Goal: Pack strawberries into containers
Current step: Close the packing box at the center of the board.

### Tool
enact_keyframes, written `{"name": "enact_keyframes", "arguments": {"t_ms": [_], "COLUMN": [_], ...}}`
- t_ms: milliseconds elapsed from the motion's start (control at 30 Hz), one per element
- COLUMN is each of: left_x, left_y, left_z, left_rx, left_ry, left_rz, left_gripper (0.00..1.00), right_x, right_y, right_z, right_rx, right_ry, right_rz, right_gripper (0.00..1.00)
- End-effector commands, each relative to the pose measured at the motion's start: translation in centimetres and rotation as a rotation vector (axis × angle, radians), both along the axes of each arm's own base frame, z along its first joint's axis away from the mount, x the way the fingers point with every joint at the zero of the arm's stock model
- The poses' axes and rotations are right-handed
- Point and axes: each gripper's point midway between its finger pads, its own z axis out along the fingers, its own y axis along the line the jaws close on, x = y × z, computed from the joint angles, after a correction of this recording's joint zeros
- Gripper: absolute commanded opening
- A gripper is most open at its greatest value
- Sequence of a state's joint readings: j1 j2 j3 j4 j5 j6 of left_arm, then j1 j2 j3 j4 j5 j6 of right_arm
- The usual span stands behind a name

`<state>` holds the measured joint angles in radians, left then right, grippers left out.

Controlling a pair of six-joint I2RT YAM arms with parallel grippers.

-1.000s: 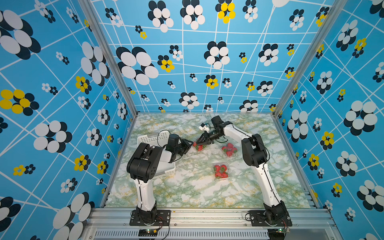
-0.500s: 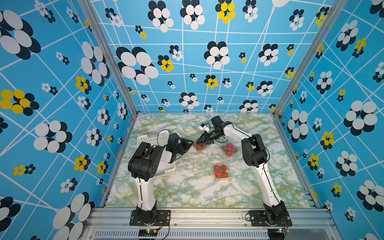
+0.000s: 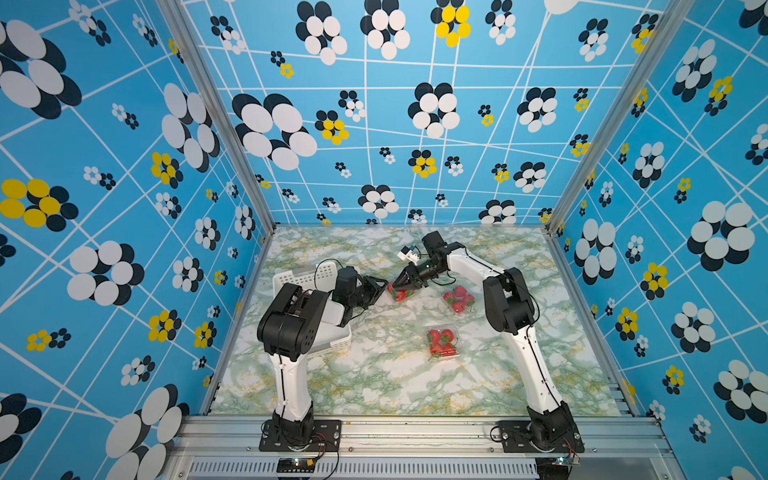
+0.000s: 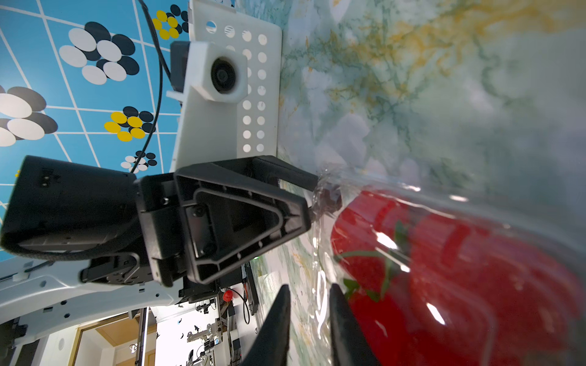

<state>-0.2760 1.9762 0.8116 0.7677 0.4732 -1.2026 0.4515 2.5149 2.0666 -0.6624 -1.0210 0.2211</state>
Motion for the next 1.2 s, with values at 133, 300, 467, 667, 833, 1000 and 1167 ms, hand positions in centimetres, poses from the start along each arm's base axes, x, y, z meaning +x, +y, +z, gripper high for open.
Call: {"name": "enact_keyframes", "arguments": {"t_ms": [133, 300, 467, 667, 833, 1000, 1167], "left_x": [-1.8, -2.9, -3.7, -4.6, -4.9, -5.7, -6.3], "left_y": [0.4, -0.3, -1.6, -2.8, -3.3, -3.4, -3.7], "left_z": [-1.4, -0.7, -0.2, -0.3, -0.2, 0.9, 0.9], "left_rx": [0.018, 0.035, 0.057, 0.06, 0.053, 0.064, 0.064], "left_ry": [0.035, 0.028, 0.029, 0.033, 0.028, 0.009, 0.005], "left_rz": [-0.027, -0.063, -0.111, -0.136, -0.147, -0.144, -0.15], "left_gripper": [0.41, 0.42, 0.42, 0.42, 0.42, 0.42, 0.42], "right_x": [1.1, 2.1, 3.0, 2.5, 1.6, 1.0, 0.7], "right_y": [-1.3, -1.3, -1.7, -2.2, -2.5, -2.9, -2.9], "right_z": [1.5, 3.7, 4.5, 3.8, 3.2, 2.5, 2.3], "right_rx": [-0.052, -0.02, -0.018, -0.028, -0.045, -0.054, -0.056], "right_ry": [-0.083, -0.159, -0.182, -0.162, -0.143, -0.139, -0.137], "right_rz": [-0.043, -0.074, -0.107, -0.109, -0.091, -0.1, -0.093], "right_gripper": [0.28, 0.31, 0.31, 0.3, 0.29, 0.28, 0.28]}}
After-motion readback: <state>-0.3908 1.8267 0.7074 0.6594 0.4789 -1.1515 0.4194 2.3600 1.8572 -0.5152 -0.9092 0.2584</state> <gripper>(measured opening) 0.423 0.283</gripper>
